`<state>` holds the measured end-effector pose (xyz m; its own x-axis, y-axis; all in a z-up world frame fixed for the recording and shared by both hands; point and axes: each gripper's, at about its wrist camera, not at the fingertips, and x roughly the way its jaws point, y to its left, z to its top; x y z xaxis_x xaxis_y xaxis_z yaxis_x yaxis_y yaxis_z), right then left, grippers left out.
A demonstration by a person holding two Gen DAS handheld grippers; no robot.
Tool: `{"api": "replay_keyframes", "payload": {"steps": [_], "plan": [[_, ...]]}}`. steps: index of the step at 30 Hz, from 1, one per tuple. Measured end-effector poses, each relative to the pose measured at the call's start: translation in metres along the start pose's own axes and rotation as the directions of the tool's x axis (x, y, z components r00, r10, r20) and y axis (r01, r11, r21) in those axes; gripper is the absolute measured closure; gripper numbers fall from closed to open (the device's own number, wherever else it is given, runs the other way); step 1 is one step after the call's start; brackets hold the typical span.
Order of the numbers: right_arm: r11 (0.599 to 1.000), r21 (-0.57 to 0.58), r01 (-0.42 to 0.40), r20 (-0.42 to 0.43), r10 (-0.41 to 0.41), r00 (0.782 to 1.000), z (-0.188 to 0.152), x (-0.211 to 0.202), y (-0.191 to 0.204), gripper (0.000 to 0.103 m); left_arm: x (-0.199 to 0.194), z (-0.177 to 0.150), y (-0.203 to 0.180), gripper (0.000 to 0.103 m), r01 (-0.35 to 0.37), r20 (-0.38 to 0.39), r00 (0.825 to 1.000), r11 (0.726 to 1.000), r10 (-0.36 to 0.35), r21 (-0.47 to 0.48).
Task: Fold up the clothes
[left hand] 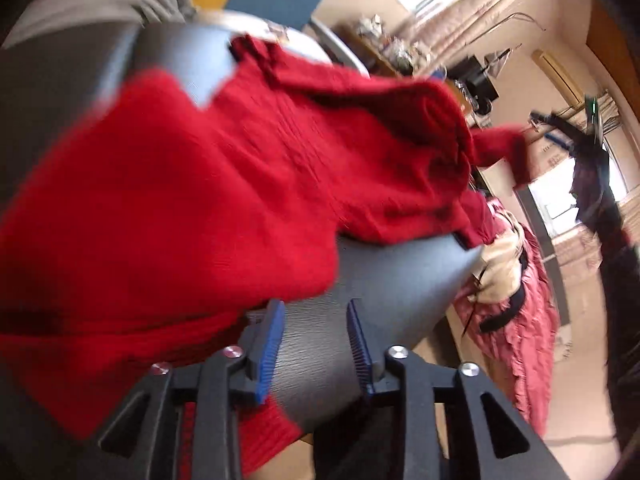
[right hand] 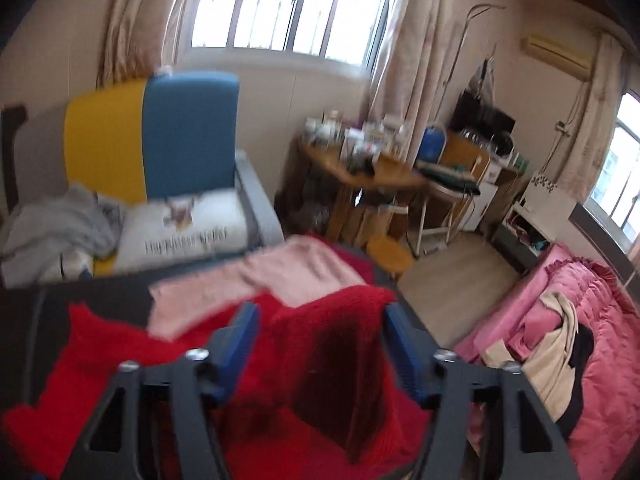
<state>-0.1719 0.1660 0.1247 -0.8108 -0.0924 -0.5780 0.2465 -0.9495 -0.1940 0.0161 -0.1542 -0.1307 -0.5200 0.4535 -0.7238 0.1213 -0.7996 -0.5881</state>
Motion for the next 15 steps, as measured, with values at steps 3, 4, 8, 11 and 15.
{"api": "replay_keyframes", "payload": {"steps": [3,4,8,11,15], "plan": [[1.0,-0.016,0.0,-0.136,-0.002,0.991,-0.028,0.033,-0.014,0.02,0.019,0.0,0.002,0.061,0.022,-0.013,1.0,0.997,-0.023,-0.073],[0.998,-0.063,-0.022,-0.138,0.013,0.99,-0.036,0.035,-0.003,0.02,0.024,0.001,0.005,0.061,0.025,-0.01,1.0,0.994,-0.026,-0.106],[0.963,-0.245,-0.11,-0.153,0.074,0.985,-0.071,0.044,0.044,0.02,0.031,0.008,0.002,0.061,-0.013,0.059,0.998,0.994,0.019,-0.105],[0.911,-0.375,-0.174,-0.171,0.117,0.978,-0.096,0.051,0.079,0.02,0.037,0.01,-0.014,0.059,-0.102,0.094,0.99,0.993,0.108,-0.062],[0.807,-0.533,-0.254,-0.204,0.169,0.964,-0.131,0.059,0.126,0.02,0.031,0.005,-0.02,0.059,-0.178,0.117,0.977,0.984,0.176,0.011]]}}
